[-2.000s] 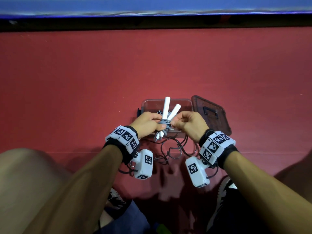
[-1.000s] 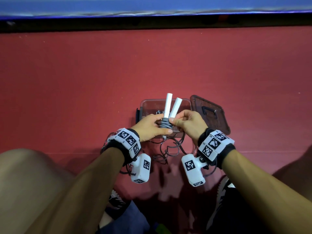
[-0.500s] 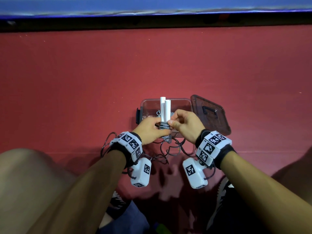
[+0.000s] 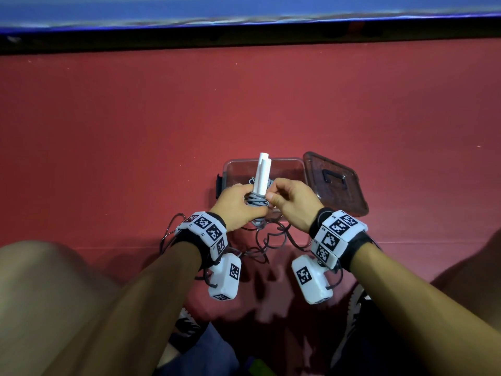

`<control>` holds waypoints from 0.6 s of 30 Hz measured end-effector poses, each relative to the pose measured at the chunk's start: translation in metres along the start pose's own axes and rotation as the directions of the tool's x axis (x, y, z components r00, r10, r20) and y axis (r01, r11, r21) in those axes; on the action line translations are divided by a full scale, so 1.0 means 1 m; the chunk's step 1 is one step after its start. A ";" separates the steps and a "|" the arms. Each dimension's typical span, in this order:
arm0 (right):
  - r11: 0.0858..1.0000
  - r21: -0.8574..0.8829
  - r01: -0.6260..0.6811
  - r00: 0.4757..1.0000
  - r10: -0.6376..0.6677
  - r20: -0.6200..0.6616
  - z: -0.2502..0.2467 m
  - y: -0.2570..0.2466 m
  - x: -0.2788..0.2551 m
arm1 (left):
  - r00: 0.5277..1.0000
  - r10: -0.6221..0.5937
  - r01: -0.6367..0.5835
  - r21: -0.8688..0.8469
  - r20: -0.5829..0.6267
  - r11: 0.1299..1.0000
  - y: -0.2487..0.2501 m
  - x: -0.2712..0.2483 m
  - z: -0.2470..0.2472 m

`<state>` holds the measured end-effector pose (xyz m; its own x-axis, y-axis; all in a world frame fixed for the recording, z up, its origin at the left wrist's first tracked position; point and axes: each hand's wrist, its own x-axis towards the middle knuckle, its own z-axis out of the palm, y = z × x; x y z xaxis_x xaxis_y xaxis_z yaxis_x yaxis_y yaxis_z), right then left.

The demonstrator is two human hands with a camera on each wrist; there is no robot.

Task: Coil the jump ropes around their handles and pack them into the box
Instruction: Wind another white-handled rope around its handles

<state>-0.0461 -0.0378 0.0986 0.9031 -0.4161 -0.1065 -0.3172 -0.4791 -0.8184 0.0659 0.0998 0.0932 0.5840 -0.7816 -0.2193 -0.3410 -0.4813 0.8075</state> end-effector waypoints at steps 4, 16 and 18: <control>0.999 -0.020 0.034 0.998 -0.032 0.062 -0.006 0.002 0.004 | 0.996 -0.073 0.079 -0.104 0.055 0.991 0.003 0.002 -0.003; 0.994 0.048 -0.095 0.995 0.093 0.038 -0.007 0.010 0.004 | 0.976 -0.115 0.174 -0.349 0.184 0.921 0.009 -0.003 -0.009; 0.980 0.156 -0.120 0.993 0.118 0.023 -0.007 0.009 0.004 | 0.976 -0.123 0.178 -0.337 0.180 0.924 0.010 -0.003 -0.009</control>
<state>-0.0476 -0.0494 0.0945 0.8657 -0.4519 -0.2154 -0.3746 -0.2994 -0.8775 0.0671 0.1012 0.1066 0.4795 -0.7750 -0.4117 0.0372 -0.4508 0.8919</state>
